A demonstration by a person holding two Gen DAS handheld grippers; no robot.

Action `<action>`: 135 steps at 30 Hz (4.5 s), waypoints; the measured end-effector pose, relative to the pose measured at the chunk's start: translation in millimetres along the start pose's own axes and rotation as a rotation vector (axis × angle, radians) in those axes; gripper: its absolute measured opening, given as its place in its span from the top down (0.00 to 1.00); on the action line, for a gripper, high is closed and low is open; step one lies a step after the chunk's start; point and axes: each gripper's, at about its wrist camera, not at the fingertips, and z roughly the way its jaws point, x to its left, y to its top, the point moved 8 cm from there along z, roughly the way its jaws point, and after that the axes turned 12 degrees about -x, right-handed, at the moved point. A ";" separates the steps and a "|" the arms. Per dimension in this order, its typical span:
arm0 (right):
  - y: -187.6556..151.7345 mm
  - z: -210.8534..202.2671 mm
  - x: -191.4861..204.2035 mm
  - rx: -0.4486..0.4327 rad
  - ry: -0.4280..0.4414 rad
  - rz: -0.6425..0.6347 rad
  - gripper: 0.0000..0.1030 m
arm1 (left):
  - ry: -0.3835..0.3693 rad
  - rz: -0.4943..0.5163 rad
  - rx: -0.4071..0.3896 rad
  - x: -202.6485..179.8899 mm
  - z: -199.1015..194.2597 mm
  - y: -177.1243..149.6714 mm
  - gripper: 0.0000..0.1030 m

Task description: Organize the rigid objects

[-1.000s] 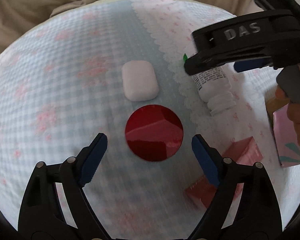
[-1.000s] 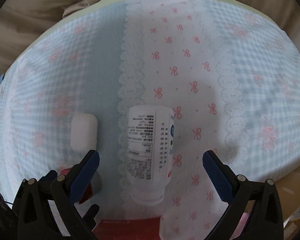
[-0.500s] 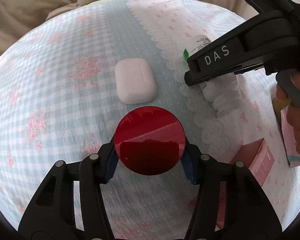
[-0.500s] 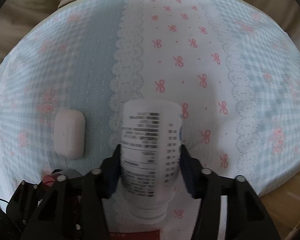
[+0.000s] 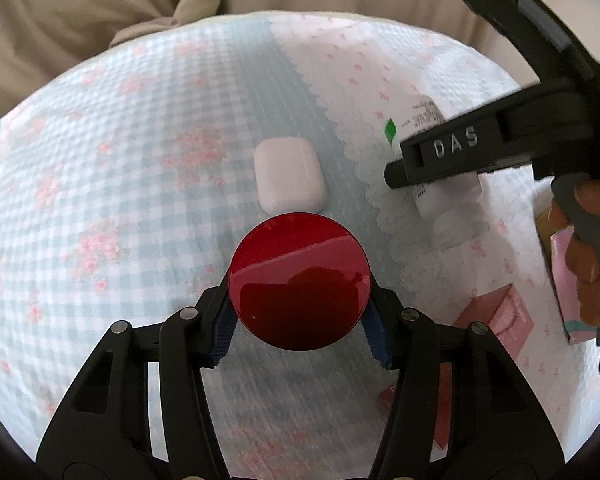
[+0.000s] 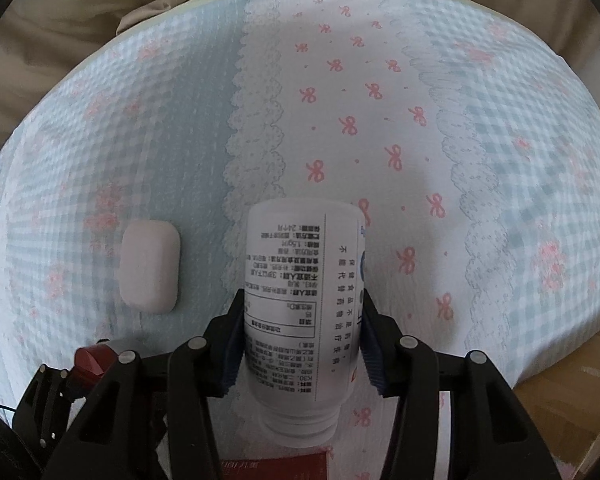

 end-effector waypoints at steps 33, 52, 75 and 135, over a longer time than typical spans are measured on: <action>-53.7 -366.8 3.4 -0.249 0.026 0.000 0.55 | -0.085 0.028 -0.156 -65.6 -328.8 103.9 0.51; -104.4 -413.5 -172.6 -0.241 0.060 -0.001 0.55 | -0.063 -0.013 -0.149 -255.5 -329.9 119.2 0.51; -82.2 -274.3 -391.2 -0.032 0.068 0.075 0.55 | -0.104 -0.005 0.115 -438.9 -128.6 84.9 0.51; -76.2 -302.9 -374.5 -0.120 0.124 0.100 0.00 | -0.049 0.027 0.106 -405.8 -178.8 84.0 0.00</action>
